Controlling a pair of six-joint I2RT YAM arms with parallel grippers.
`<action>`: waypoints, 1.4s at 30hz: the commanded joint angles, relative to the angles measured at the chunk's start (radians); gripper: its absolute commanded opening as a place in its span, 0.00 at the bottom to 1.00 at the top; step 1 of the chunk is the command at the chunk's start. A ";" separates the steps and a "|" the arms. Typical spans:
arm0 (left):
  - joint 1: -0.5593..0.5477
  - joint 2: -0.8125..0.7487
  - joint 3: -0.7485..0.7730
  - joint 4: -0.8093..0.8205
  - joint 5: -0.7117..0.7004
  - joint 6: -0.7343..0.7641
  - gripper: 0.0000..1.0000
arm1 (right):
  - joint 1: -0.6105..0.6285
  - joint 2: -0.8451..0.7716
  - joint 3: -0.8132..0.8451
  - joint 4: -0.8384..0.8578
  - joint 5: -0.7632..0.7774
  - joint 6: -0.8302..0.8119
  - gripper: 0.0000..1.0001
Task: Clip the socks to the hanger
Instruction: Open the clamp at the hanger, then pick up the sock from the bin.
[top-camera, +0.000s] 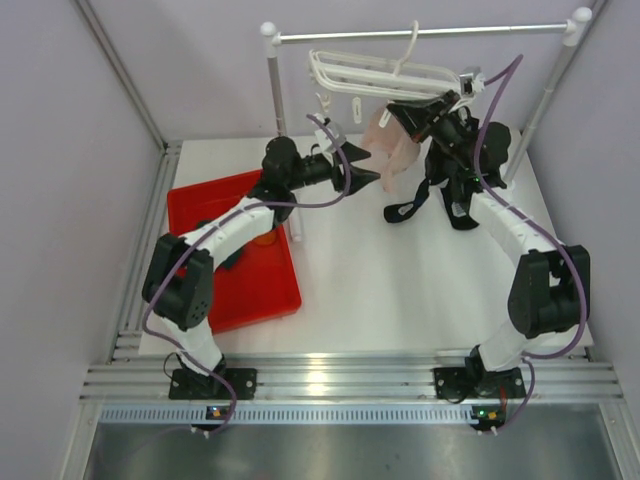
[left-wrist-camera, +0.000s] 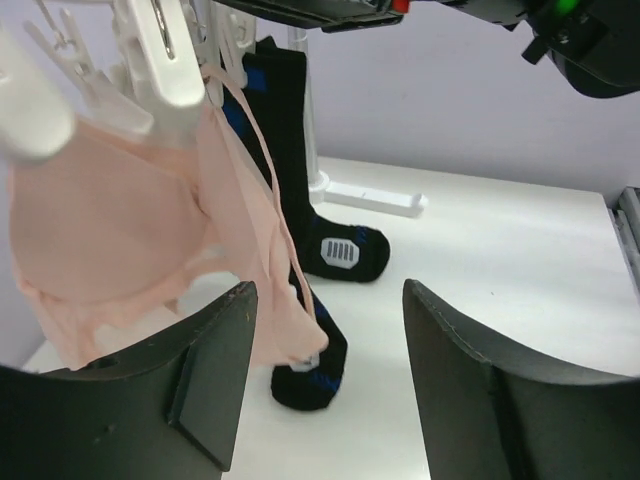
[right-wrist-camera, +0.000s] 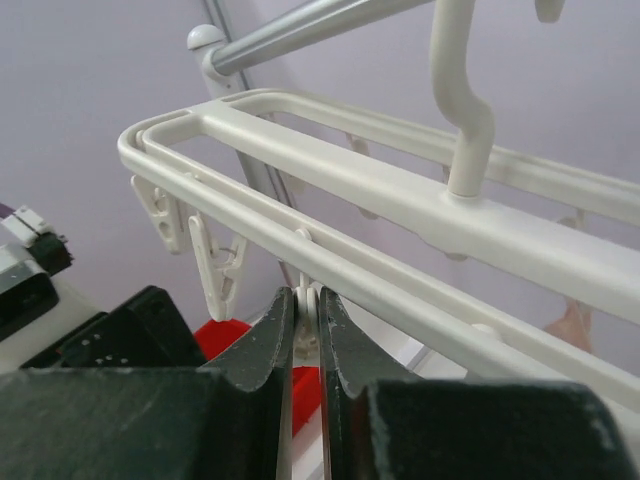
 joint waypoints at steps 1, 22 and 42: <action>0.025 -0.173 -0.094 -0.068 -0.047 0.001 0.65 | -0.002 -0.010 0.053 -0.066 0.051 0.050 0.00; 0.652 -0.396 -0.200 -1.217 -0.723 0.037 0.53 | -0.002 -0.040 0.066 -0.218 0.111 0.015 0.00; 0.723 -0.169 -0.266 -1.266 -0.879 -0.075 0.52 | -0.011 -0.053 0.078 -0.246 0.102 -0.037 0.00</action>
